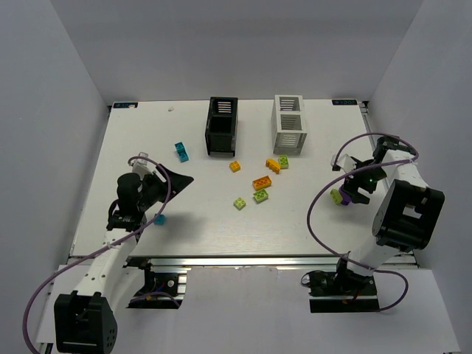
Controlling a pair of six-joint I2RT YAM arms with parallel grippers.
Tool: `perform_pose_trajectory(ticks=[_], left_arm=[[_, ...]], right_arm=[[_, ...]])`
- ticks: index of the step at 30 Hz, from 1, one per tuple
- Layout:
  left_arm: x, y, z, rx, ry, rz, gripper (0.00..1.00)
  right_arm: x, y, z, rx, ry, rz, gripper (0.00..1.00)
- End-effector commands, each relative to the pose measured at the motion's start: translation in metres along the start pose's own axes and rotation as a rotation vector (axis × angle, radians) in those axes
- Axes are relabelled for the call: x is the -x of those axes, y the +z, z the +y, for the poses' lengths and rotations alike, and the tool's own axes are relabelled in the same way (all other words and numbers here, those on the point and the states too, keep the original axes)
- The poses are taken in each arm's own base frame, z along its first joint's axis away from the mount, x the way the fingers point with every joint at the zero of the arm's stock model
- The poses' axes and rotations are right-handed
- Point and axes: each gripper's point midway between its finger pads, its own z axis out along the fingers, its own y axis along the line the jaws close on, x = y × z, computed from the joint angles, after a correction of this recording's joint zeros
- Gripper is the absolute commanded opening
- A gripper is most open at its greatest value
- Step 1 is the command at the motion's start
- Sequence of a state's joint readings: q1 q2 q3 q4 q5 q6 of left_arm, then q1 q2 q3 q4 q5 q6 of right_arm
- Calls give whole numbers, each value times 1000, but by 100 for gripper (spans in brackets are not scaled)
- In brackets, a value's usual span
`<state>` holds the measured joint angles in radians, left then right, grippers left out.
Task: Sort the legos into containers by color
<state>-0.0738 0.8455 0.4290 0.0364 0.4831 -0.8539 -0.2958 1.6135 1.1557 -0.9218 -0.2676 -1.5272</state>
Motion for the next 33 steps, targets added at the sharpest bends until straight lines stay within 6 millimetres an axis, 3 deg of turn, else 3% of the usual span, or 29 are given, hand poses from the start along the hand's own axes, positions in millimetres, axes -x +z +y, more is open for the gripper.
perform_pose_trajectory(ticks=[1,14,22,33], left_arm=[[2,-5,-4,-16,9,-30,71],[6,-12,-4,9,3,-53,71],[6,-13,-4,13,4,-51,71],[8,-13,-13,-15,1,-49,71]], right_arm=[[6,1,-22,-32,-49,-19,89],[9,30,4,166,-126,20,89],[8,42,8,172,-56,51,89],[8,47,6,186,-42,69,79]])
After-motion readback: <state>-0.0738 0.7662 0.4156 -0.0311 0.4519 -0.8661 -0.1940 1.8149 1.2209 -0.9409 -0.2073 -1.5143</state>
